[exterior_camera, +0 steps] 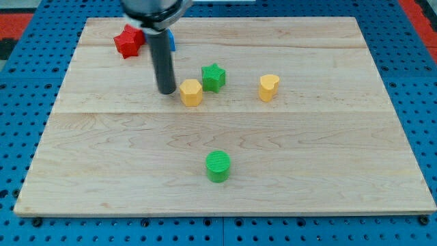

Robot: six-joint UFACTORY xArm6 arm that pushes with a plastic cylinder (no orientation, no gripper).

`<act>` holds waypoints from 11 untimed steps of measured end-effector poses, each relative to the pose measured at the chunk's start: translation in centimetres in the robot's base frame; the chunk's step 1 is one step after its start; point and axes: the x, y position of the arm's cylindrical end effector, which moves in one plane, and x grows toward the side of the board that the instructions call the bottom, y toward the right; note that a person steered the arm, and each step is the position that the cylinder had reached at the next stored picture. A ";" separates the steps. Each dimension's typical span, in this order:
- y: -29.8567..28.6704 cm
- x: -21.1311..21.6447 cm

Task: Push the yellow hexagon closer to green circle

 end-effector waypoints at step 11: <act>13.7 9.1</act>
